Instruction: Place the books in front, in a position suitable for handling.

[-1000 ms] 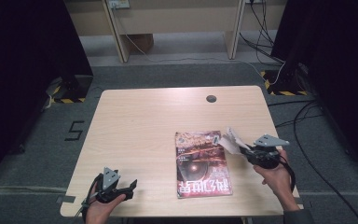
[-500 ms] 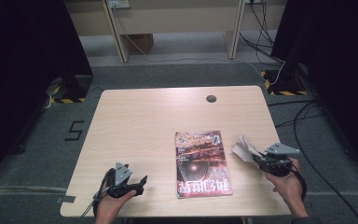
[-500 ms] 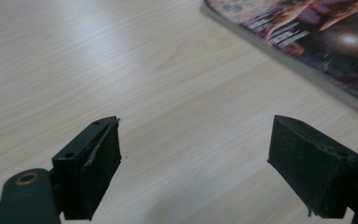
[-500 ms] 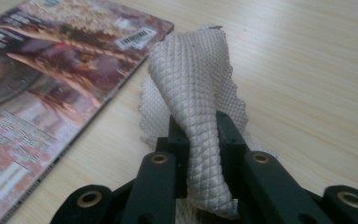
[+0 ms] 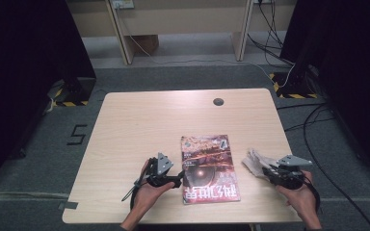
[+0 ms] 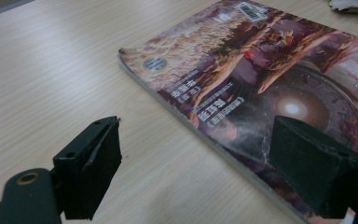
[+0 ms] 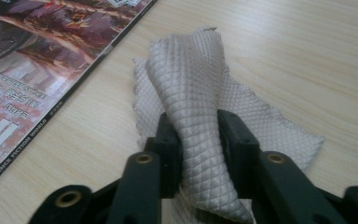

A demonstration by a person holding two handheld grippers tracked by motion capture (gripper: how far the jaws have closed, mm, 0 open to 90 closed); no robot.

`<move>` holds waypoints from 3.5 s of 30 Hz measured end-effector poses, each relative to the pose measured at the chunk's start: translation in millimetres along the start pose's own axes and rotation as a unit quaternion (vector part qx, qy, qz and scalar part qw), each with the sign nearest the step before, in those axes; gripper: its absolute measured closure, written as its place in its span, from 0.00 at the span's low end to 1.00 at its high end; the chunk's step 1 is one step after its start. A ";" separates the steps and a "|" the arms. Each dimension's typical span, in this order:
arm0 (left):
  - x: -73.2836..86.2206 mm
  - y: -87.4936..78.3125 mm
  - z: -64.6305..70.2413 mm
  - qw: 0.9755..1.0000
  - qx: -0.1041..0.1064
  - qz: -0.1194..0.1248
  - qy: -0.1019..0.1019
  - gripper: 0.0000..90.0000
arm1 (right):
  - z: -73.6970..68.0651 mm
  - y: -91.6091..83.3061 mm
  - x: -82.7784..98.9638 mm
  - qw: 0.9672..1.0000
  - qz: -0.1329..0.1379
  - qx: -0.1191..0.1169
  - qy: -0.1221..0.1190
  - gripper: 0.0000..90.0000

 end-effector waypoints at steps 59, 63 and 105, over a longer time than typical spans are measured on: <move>9.4 0.8 30.3 0.994 0.035 -0.090 0.057 0.46 | -103.4 23.1 -4.7 0.991 -0.050 -0.054 -0.109 0.37; 14.9 -9.1 37.1 0.993 0.061 -0.096 0.039 0.47 | -92.2 35.9 -15.5 0.994 -0.045 -0.034 -0.099 0.38; 37.9 -24.7 -53.9 0.994 -0.052 -0.096 -0.013 0.25 | -174.0 33.8 -12.0 0.977 -0.032 -0.144 -0.152 0.38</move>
Point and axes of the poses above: each handheld gripper's, and its own axes: y roughly forward along the jaws, x roughly out of its underside, z roughly to its right, the point moved 1 cm from there along y, roughly forward along the jaws, and after that the axes turned 2 degrees about z, right-handed, at the moved point
